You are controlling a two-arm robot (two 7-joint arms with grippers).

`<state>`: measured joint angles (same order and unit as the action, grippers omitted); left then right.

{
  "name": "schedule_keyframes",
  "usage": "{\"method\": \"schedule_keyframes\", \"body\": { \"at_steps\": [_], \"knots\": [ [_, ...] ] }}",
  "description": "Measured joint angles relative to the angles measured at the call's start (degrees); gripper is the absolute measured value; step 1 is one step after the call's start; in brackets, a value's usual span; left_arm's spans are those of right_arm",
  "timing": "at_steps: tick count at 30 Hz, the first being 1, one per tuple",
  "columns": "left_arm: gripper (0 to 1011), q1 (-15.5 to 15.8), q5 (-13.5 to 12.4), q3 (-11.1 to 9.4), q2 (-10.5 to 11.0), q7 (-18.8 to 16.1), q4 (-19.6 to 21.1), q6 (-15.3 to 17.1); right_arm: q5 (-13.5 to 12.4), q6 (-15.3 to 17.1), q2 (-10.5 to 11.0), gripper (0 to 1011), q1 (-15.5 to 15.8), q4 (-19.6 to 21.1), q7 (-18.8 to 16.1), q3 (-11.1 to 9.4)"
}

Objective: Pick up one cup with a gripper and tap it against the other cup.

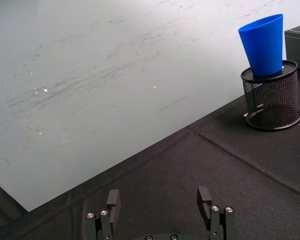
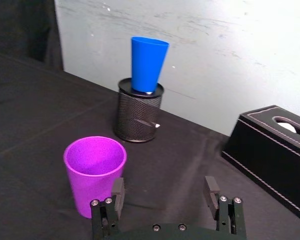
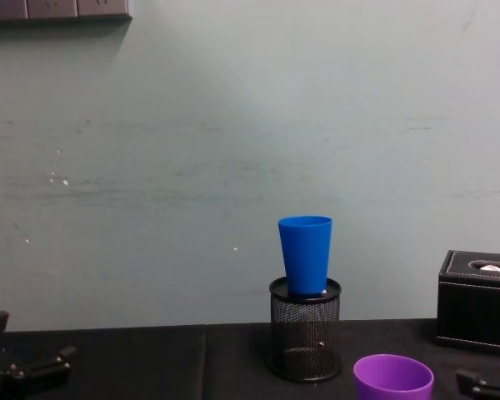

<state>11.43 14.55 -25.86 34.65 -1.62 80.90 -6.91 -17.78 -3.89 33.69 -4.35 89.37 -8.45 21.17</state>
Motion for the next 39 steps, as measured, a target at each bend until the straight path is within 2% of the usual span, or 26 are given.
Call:
{"method": "schedule_keyframes", "body": {
  "at_steps": [10, 19, 39],
  "knots": [
    [1011, 0.0, 0.0, 0.0, 0.0, 0.0, 0.0, 0.0, -0.6, -0.5, -1.1, 1003, 1.9, 1.7, -2.6, -0.7],
    [1011, 0.0, 0.0, 0.0, 0.0, 0.0, 0.0, 0.0, -0.2, -0.6, -2.3, 1003, 2.3, 2.1, -4.5, -0.6],
    [1012, 0.0, 0.0, 0.0, 0.0, 0.0, 0.0, 0.0, 0.7, 1.8, -7.1, 1003, -1.1, -1.9, -9.3, 0.0]
  ]
}}
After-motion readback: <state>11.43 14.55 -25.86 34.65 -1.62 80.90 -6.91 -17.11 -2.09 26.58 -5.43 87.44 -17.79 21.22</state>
